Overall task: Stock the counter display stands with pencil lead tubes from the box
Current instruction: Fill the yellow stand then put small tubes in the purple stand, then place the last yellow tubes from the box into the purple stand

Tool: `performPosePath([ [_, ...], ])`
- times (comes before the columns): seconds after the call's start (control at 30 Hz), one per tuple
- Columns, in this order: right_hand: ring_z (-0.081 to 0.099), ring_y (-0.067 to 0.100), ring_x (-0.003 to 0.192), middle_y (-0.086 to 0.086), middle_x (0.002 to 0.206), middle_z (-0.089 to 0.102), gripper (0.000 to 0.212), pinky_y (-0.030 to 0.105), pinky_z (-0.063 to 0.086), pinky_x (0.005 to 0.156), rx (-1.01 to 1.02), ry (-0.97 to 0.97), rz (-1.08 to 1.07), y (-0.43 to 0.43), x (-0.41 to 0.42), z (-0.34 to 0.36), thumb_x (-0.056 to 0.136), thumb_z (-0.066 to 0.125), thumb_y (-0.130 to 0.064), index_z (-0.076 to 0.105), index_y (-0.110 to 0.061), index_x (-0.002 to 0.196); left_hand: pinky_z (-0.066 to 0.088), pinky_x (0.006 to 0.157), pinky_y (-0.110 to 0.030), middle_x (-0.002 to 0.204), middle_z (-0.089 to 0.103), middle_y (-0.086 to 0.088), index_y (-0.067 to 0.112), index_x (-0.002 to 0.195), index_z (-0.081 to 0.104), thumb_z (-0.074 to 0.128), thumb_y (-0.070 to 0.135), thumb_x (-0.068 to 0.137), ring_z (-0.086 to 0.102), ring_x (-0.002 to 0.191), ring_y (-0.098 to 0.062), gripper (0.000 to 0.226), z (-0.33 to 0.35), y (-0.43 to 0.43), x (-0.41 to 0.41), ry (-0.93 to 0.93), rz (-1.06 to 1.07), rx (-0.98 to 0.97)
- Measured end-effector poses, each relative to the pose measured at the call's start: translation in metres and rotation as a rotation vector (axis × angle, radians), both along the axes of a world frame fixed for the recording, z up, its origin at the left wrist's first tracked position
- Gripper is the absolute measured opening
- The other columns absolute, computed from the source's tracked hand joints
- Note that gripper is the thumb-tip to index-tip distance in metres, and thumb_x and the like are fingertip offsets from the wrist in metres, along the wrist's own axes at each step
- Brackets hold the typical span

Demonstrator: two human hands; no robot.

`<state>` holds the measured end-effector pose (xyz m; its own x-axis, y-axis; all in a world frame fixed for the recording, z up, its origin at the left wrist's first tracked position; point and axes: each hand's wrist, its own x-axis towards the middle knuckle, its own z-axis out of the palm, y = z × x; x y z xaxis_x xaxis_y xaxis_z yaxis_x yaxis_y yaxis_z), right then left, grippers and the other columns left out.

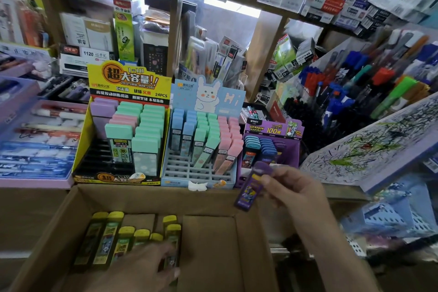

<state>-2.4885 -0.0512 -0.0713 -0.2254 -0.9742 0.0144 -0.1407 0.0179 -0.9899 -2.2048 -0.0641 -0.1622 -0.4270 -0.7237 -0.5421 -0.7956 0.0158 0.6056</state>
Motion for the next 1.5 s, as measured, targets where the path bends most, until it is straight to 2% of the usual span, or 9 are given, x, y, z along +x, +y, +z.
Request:
performPosePath([
  [0.1, 0.065, 0.010, 0.063, 0.013, 0.082, 0.076, 0.023, 0.018, 0.054, 0.054, -0.112, 0.036, -0.077, -0.002, -0.027, 0.022, 0.073, 0.078, -0.031, 0.080, -0.019, 0.091, 0.040, 0.111, -0.028, 0.138, 0.055, 0.018, 0.042, 0.128, 0.056, 0.056, 0.062, 0.090, 0.051, 0.128, -0.003, 0.043, 0.002, -0.001, -0.003, -0.021, -0.029, -0.012],
  [0.27, 0.069, 0.014, 0.069, 0.006, 0.080, 0.077, 0.007, 0.023, 0.059, 0.061, -0.211, 0.150, -0.233, -0.019, -0.066, 0.041, 0.083, 0.077, -0.017, 0.079, -0.021, 0.089, 0.039, 0.112, -0.026, 0.140, 0.054, 0.016, 0.038, 0.133, 0.055, 0.055, 0.061, 0.092, 0.049, 0.131, -0.003, 0.047, 0.004, -0.002, -0.006, -0.024, -0.046, -0.020],
  [0.43, 0.074, 0.014, 0.072, 0.002, 0.083, 0.079, 0.014, 0.021, 0.061, 0.064, -0.245, 0.329, -0.263, -0.042, -0.082, 0.034, 0.090, 0.076, -0.007, 0.077, -0.019, 0.095, 0.037, 0.113, -0.024, 0.136, 0.052, 0.020, 0.046, 0.129, 0.054, 0.054, 0.064, 0.090, 0.048, 0.130, -0.001, 0.042, 0.003, 0.003, -0.005, -0.018, -0.009, -0.062],
  [0.53, 0.075, 0.013, 0.071, -0.001, 0.079, 0.079, 0.022, 0.019, 0.060, 0.065, -0.267, 0.341, -0.244, -0.054, -0.080, 0.028, 0.090, 0.074, 0.000, 0.077, -0.022, 0.091, 0.036, 0.113, -0.024, 0.136, 0.053, 0.022, 0.047, 0.127, 0.055, 0.055, 0.064, 0.090, 0.048, 0.131, 0.000, 0.042, 0.002, 0.005, -0.003, 0.011, 0.007, -0.066],
  [0.9, 0.076, 0.014, 0.071, -0.004, 0.075, 0.078, 0.028, 0.018, 0.060, 0.067, -0.230, 0.407, -0.244, -0.069, -0.078, 0.011, 0.091, 0.074, -0.003, 0.076, -0.031, 0.087, 0.036, 0.113, -0.023, 0.137, 0.054, 0.021, 0.042, 0.130, 0.055, 0.056, 0.060, 0.092, 0.048, 0.130, -0.001, 0.042, 0.007, 0.006, -0.003, 0.029, 0.022, -0.067],
  [1.17, 0.077, 0.011, 0.069, -0.009, 0.073, 0.078, 0.020, 0.017, 0.060, 0.065, -0.168, 0.448, -0.261, -0.069, -0.081, 0.007, 0.091, 0.074, -0.002, 0.077, -0.021, 0.089, 0.033, 0.115, -0.024, 0.140, 0.052, 0.020, 0.043, 0.129, 0.054, 0.055, 0.061, 0.093, 0.046, 0.133, -0.002, 0.041, 0.013, 0.010, -0.003, 0.044, 0.030, -0.068],
  [1.27, 0.076, 0.007, 0.068, -0.012, 0.072, 0.077, 0.013, 0.016, 0.059, 0.062, -0.105, 0.549, -0.236, -0.070, -0.080, 0.000, 0.092, 0.073, -0.006, 0.078, -0.017, 0.094, 0.034, 0.115, -0.025, 0.140, 0.051, 0.019, 0.042, 0.131, 0.054, 0.056, 0.060, 0.093, 0.046, 0.133, -0.002, 0.042, 0.013, 0.011, -0.003, 0.056, 0.023, -0.054],
  [1.43, 0.076, 0.011, 0.067, -0.005, 0.072, 0.077, 0.014, 0.033, 0.065, 0.068, -0.042, 0.594, -0.251, -0.070, -0.073, -0.006, 0.092, 0.072, -0.004, 0.076, -0.017, 0.092, 0.035, 0.110, -0.018, 0.136, 0.051, 0.022, 0.045, 0.129, 0.054, 0.056, 0.060, 0.092, 0.046, 0.130, 0.000, 0.040, 0.013, 0.009, -0.004, 0.032, 0.038, -0.067],
  [1.5, 0.074, 0.009, 0.064, -0.003, 0.072, 0.076, 0.008, 0.027, 0.063, 0.063, -0.066, 0.602, -0.289, -0.067, -0.071, -0.004, 0.091, 0.074, -0.004, 0.077, -0.010, 0.095, 0.036, 0.107, -0.017, 0.133, 0.053, 0.024, 0.045, 0.126, 0.055, 0.058, 0.059, 0.091, 0.048, 0.127, 0.002, 0.037, 0.014, 0.006, -0.005, 0.011, 0.039, -0.057],
])
